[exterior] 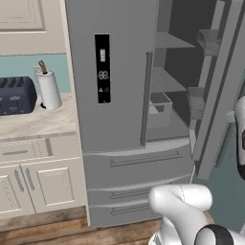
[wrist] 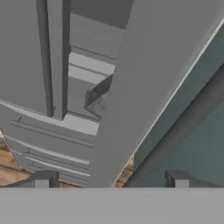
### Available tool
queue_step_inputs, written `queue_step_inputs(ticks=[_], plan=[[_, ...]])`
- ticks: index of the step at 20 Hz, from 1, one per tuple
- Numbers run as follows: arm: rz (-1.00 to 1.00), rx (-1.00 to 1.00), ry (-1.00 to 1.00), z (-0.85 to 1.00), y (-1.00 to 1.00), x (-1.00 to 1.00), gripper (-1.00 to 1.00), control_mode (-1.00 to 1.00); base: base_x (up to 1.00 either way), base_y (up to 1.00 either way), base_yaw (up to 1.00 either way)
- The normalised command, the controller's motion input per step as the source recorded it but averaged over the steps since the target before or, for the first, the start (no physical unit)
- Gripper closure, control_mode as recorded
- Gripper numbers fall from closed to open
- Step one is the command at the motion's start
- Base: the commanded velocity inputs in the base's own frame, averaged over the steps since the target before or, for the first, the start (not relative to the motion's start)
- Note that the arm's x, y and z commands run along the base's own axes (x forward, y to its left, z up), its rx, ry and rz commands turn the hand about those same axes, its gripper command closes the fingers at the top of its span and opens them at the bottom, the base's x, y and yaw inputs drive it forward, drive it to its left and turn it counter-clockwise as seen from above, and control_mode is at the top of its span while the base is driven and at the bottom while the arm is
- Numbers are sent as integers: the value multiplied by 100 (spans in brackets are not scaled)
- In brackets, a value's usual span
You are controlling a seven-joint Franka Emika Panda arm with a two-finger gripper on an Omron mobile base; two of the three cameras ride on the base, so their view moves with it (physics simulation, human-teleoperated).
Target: Retrieve the orange and peach from the fridge and place them into the bowl on the dining table.
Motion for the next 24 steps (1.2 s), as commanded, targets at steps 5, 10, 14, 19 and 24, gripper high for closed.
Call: queue_step_inputs(ticks=[5,10,14,19,24], plan=[[0,-29,0,0,97,6,-100,-100,0,0,0],[-1,-17,8,3,58,25,-100,-100,0,0,0],[-1,-25,18,3,19,38,-100,-100,0,0,0],[0,-30,7,8,7,46,-100,-100,0,0,0],[0,-33,1,4,0,35,-100,-100,0,0,0]])
